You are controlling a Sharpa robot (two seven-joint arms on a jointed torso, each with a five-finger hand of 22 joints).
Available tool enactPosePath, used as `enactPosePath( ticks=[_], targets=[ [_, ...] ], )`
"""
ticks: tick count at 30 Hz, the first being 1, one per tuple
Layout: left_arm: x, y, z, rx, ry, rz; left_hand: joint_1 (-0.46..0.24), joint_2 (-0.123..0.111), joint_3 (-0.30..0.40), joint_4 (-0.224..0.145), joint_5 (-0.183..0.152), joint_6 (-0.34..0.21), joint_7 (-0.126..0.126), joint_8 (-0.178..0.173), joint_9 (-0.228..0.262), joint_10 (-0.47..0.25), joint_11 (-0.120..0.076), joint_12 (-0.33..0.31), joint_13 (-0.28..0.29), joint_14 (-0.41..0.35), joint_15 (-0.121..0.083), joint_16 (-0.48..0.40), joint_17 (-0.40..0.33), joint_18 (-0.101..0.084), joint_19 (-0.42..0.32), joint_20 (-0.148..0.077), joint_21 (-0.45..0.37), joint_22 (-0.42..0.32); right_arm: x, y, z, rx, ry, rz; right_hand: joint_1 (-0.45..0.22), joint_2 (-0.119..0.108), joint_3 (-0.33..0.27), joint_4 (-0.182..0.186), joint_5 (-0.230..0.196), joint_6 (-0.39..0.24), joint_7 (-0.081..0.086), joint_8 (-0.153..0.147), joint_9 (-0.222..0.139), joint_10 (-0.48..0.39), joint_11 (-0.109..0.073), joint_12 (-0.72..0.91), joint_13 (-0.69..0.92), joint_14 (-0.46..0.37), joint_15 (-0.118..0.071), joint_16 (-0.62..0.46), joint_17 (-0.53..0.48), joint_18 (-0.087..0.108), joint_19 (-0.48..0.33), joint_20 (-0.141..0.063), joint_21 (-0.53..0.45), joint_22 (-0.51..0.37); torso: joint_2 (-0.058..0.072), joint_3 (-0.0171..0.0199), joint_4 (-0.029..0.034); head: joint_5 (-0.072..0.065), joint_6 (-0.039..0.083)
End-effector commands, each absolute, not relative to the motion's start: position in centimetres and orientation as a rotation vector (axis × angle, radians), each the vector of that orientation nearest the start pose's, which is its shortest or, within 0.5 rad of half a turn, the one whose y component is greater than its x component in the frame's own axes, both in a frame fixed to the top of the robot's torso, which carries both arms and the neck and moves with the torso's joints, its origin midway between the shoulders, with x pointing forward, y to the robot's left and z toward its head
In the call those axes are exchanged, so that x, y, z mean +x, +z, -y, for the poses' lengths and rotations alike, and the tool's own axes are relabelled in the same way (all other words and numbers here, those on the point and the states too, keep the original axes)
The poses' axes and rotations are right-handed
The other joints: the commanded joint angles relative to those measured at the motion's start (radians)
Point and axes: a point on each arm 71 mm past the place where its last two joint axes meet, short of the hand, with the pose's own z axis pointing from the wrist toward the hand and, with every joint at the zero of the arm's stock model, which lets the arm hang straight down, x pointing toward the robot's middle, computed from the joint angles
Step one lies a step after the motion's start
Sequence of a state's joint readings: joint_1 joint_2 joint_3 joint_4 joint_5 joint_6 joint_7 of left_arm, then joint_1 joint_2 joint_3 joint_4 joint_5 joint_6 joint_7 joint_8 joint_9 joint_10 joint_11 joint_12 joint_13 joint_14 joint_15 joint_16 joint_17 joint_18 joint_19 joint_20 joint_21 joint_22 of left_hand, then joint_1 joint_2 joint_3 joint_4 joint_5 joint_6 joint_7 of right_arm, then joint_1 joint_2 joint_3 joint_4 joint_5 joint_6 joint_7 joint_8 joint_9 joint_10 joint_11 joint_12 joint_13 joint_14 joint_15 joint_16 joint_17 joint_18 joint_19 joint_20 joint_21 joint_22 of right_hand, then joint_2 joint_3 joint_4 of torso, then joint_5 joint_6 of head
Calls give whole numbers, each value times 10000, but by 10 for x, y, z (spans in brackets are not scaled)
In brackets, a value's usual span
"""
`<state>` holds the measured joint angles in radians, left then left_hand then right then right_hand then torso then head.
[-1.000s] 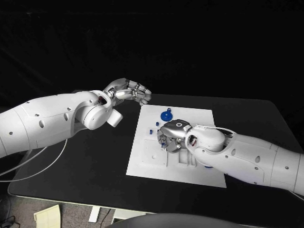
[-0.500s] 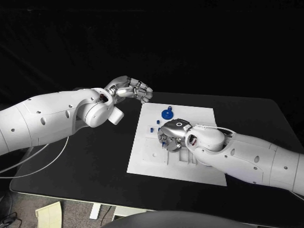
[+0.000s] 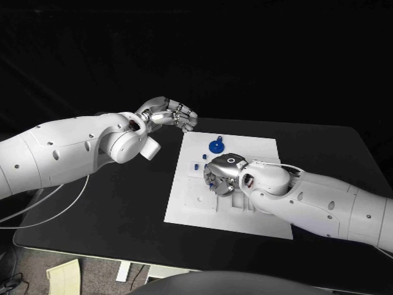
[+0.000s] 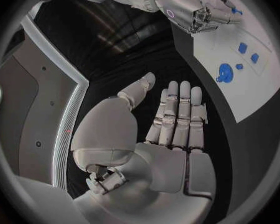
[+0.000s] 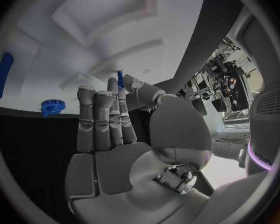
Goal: Assemble the parts on the task board
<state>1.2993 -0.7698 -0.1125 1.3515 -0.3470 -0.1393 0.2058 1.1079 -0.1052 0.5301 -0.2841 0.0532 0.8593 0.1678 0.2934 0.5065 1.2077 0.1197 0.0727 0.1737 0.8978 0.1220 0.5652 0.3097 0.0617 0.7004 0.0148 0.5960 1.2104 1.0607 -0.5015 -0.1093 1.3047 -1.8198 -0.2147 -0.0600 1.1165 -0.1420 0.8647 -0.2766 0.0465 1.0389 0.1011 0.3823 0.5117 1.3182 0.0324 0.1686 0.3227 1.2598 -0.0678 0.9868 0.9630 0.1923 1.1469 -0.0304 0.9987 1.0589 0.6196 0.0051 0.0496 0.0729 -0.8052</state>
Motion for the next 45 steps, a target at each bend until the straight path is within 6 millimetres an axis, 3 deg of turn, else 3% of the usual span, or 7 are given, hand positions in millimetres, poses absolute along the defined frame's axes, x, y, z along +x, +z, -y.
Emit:
enactPosePath(
  ticks=[1, 45],
  targets=[
    [523, -172, -208, -7215, -13709, -17280, 21, 52, -42, 22, 3, -56, 2, 67, -10, -56, 2, -27, -11, 87, 1, -51, 13, 179, -2, 72, -54, 16, 456, -291, 75, -6802, 6333, -17593, 35, 57, 3, -40, 22, 27, 1, 34, 10, 2, 39, -28, 12, 6, -59, -53, 17, 695, 20, -78, 53, 18, 1, 4, -3, -3, -19],
    [524, -173, -211, -7267, -13630, -17359, 17, 51, -49, 29, 2, -82, 11, 74, -23, -80, 12, -29, -22, 82, 10, -108, 46, 173, -12, 79, -83, 29, 455, -294, 79, -6865, 5957, -17884, 34, 71, 8, -62, 22, 22, 0, 38, 51, 20, 33, -42, 39, 27, -64, -69, 44, 695, 26, -94, 74, 35, 2, 0, -8, -27, -50]
  ],
)
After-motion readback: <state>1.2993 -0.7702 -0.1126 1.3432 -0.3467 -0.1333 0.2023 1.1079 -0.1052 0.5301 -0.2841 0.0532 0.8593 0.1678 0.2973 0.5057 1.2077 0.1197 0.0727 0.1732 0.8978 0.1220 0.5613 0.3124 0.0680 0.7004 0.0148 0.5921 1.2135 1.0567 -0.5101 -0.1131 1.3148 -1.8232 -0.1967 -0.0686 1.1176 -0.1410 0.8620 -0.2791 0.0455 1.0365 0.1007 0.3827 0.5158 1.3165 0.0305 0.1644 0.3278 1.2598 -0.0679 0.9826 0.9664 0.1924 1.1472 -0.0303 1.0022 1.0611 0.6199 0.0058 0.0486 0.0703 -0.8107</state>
